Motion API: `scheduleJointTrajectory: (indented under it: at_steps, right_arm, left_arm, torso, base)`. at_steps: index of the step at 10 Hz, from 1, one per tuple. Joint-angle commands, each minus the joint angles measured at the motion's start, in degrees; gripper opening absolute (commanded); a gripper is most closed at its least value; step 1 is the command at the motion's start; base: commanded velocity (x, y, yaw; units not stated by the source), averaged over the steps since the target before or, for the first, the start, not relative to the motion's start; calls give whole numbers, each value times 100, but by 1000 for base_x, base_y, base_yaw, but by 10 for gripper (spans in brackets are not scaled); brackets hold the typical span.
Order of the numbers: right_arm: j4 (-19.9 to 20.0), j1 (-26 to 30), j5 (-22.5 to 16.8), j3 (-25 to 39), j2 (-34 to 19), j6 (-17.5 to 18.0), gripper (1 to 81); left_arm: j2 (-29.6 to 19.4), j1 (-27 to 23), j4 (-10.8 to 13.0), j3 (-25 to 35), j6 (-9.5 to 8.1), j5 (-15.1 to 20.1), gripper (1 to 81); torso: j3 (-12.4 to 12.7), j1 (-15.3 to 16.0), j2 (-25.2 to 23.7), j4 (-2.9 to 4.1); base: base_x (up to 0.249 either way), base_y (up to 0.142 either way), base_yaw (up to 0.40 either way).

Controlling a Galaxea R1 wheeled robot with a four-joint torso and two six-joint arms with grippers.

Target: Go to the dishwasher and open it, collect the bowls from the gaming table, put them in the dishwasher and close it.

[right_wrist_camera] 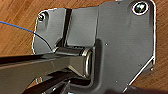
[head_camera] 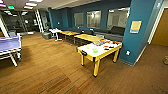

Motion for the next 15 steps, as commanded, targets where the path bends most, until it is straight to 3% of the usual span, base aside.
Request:
scheduleJointTrajectory:
  at_steps: [1, 15]
  right_arm:
    - [-49, 253, -343, 31, -1, -17, 811]
    - [-57, 244, -343, 31, 8, -26, 811]
  left_arm:
    - [-66, -164, 61, 25, -14, 261, 811]
    - [-66, -146, 70, 34, -13, 252, 811]
  torso:
    - [0, 7, 0, 0]
    - [0, 7, -2, 0]
  base:
    - [0, 0, -280]
    - [15, 0, -24]
